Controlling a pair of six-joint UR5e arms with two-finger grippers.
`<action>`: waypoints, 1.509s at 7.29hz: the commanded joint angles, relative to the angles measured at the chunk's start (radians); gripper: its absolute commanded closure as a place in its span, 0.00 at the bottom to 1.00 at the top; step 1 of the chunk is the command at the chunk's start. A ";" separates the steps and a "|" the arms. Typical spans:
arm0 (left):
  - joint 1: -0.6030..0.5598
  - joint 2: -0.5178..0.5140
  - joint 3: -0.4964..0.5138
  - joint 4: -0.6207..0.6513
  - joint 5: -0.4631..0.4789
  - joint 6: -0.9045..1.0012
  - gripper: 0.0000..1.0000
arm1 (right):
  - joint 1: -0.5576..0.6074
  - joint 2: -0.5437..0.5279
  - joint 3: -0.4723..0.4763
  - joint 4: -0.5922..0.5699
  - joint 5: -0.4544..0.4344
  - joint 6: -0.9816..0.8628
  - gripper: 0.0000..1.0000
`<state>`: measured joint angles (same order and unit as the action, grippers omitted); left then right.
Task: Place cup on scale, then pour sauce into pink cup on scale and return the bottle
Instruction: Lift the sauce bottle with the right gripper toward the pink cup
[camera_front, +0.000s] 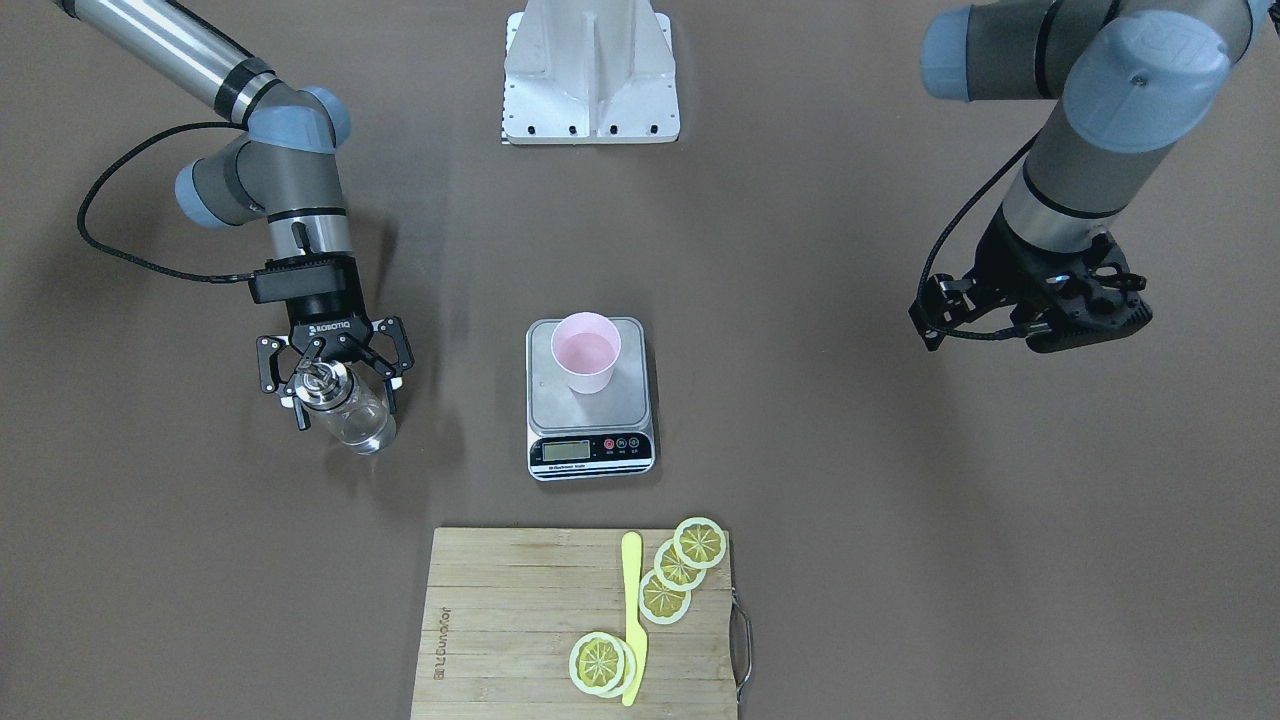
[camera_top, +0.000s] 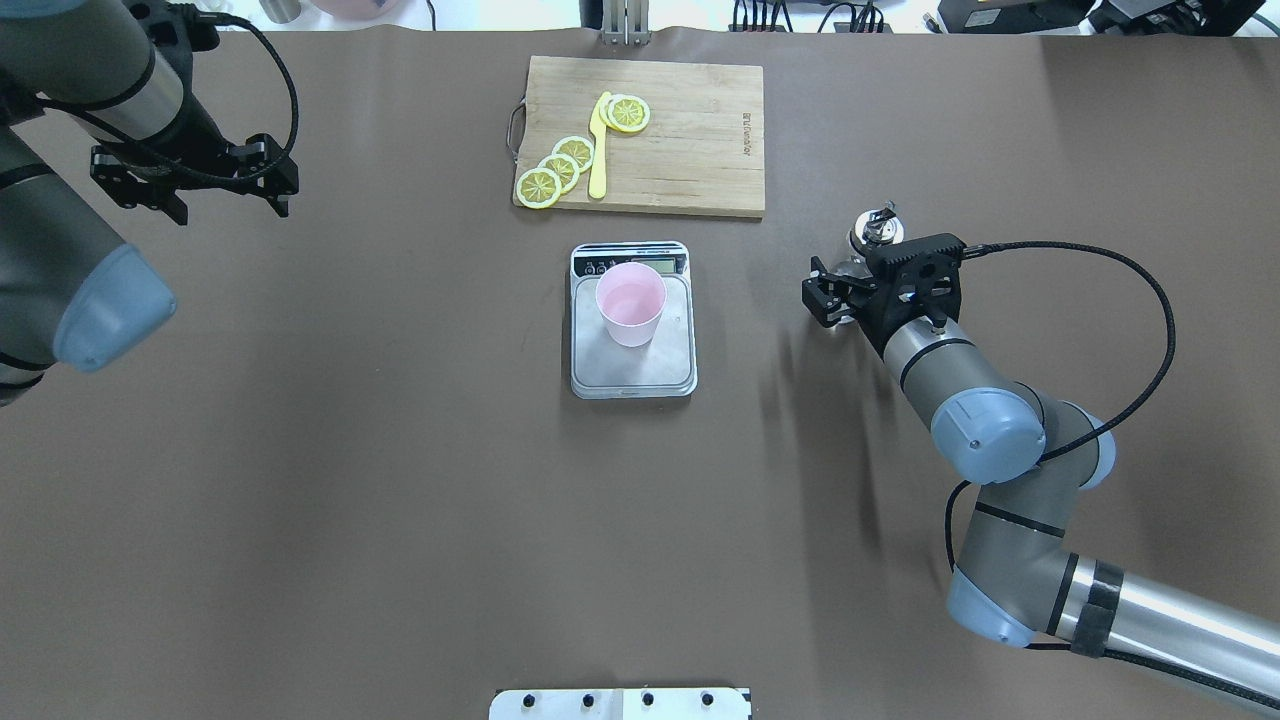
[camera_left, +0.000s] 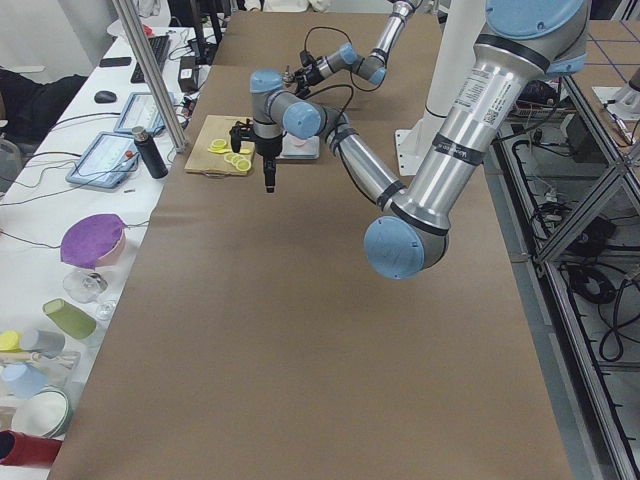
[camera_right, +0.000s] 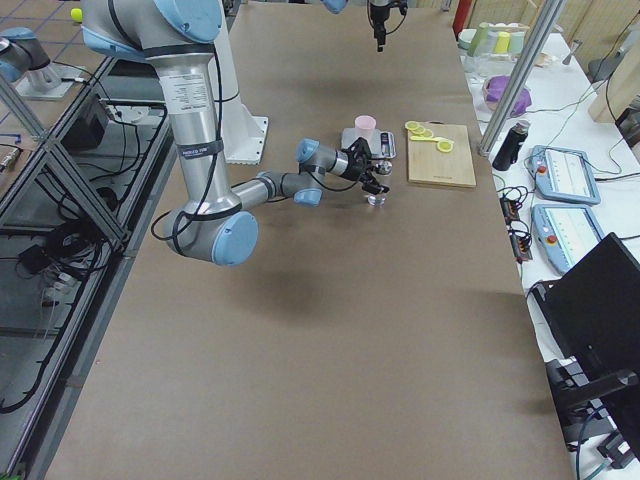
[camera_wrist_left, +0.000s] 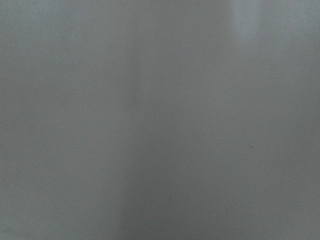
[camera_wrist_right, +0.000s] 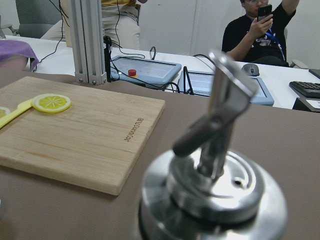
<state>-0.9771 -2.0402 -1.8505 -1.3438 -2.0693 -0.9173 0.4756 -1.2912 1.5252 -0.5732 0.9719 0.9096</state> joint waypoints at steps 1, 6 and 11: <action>0.000 0.000 0.001 0.000 0.000 0.000 0.02 | 0.006 0.013 -0.014 0.003 0.001 0.002 0.13; 0.000 -0.002 0.001 -0.002 -0.003 -0.002 0.02 | 0.056 0.055 0.009 -0.013 0.054 -0.147 1.00; -0.008 -0.002 0.001 0.000 -0.005 0.000 0.02 | 0.003 0.157 0.145 -0.479 -0.167 -0.601 1.00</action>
<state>-0.9828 -2.0417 -1.8504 -1.3444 -2.0739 -0.9174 0.5222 -1.1887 1.6411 -0.9010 0.9039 0.3992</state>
